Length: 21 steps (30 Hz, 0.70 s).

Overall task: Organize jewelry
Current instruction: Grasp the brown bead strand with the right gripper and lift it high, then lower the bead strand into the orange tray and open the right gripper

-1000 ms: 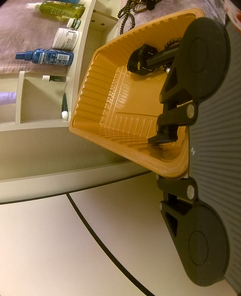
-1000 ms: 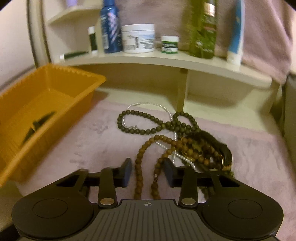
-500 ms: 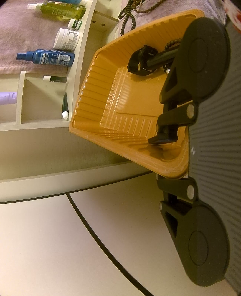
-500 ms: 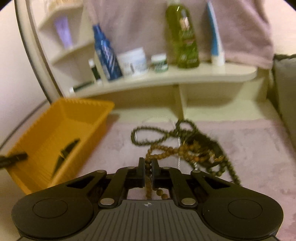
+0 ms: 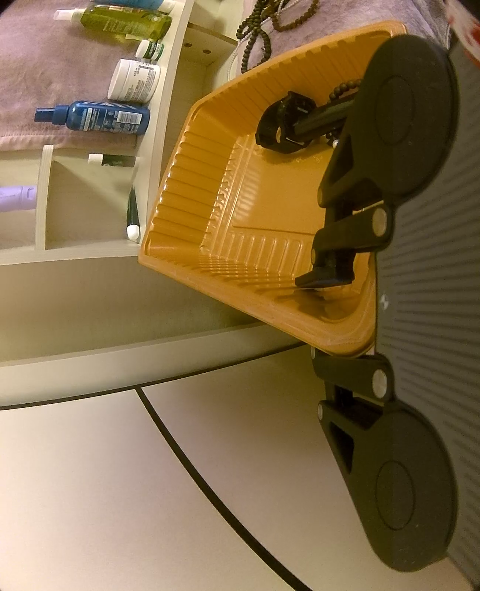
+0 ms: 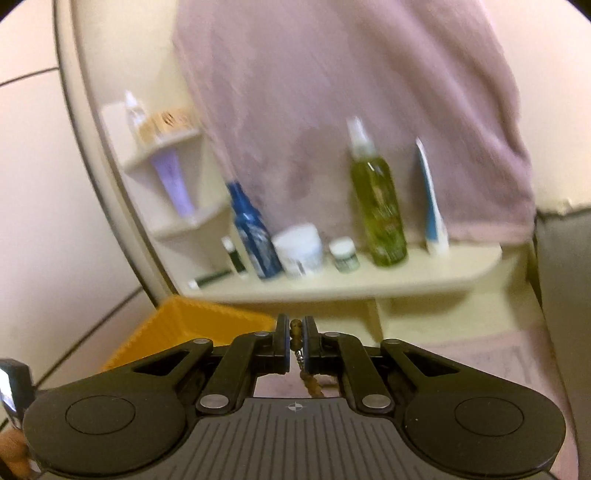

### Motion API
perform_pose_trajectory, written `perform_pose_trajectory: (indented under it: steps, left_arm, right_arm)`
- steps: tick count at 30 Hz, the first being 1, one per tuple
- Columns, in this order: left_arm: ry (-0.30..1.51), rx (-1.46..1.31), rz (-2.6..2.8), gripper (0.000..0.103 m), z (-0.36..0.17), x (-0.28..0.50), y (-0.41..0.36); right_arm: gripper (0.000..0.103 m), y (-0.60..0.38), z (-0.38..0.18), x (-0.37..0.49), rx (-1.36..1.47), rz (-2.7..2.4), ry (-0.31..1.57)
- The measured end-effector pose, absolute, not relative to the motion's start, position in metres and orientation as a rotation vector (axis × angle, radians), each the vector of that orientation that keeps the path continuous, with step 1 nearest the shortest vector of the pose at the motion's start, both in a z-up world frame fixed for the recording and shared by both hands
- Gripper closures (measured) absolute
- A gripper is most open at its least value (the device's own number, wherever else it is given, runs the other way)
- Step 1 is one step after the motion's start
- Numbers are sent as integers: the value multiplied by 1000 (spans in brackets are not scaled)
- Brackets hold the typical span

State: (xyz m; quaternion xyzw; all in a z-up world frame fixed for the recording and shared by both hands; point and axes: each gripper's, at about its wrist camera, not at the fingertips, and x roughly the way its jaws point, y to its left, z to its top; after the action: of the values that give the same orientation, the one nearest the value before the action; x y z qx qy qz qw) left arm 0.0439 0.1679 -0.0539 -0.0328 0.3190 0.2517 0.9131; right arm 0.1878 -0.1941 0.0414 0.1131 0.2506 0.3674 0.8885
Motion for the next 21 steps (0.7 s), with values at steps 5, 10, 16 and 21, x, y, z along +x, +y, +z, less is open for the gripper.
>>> perform_pose_trajectory:
  steps: [5,10,16,21]
  left_arm:
    - [650,-69,515,87,-52,42,167]
    - [647,-76,512,88,-53,40,169]
    - [642,-79,504,89,-51,39,169]
    - [642,-83,500,89,-51,38,169]
  right_arm:
    - [97,-181,67,185,235,809,471]
    - [97,-163,89,183,240,855,414]
    - [97,-135,114,178,258,948,363]
    - [97,-109,124,172,296,1037,346]
